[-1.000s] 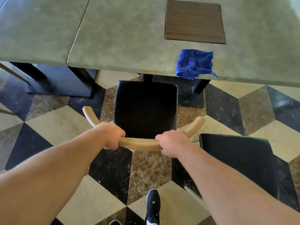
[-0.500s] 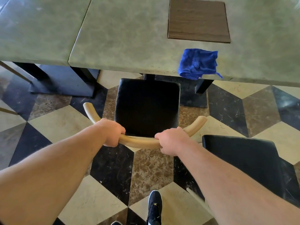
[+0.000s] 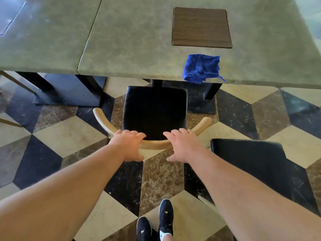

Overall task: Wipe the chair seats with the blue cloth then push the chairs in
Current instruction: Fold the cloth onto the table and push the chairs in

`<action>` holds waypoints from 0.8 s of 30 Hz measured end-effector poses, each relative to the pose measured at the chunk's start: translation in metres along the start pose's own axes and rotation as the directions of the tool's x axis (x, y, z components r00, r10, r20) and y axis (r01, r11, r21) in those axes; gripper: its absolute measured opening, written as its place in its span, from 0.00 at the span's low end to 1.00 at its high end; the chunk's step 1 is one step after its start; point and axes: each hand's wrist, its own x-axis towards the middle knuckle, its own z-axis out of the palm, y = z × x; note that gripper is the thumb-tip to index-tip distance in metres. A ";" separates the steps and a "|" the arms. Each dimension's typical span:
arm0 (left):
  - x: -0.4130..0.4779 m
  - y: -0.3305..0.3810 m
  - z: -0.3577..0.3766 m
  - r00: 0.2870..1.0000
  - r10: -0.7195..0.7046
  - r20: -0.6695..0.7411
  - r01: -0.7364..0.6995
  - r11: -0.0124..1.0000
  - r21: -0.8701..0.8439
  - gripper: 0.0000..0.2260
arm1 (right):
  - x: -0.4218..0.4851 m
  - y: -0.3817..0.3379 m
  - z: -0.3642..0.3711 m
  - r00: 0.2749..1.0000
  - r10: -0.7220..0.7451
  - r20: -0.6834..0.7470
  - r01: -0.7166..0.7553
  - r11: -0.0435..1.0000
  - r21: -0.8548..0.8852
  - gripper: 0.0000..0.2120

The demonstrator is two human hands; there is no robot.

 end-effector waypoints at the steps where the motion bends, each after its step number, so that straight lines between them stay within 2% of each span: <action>1: -0.005 0.013 -0.001 1.000 0.003 0.006 -0.003 1.000 -0.026 0.46 | -0.014 0.002 -0.002 1.000 0.019 0.003 -0.019 1.000 -0.011 0.50; 6: -0.019 0.082 -0.003 0.993 0.108 -0.040 -0.110 0.991 -0.075 0.53 | -0.096 0.029 -0.007 0.985 0.172 -0.009 -0.172 0.985 0.006 0.56; 12: -0.040 0.173 -0.001 0.970 0.218 -0.112 -0.224 0.973 -0.047 0.52 | -0.199 0.077 0.013 0.953 0.299 0.054 -0.299 0.954 -0.014 0.56; 18: -0.052 0.272 -0.001 0.949 0.311 -0.054 -0.313 0.949 -0.031 0.52 | -0.289 0.131 0.046 0.919 0.392 0.050 -0.392 0.920 0.004 0.57; 24: -0.047 0.402 0.024 0.935 0.351 0.043 -0.351 0.936 -0.013 0.53 | -0.376 0.212 0.093 0.908 0.415 0.053 -0.417 0.908 0.034 0.57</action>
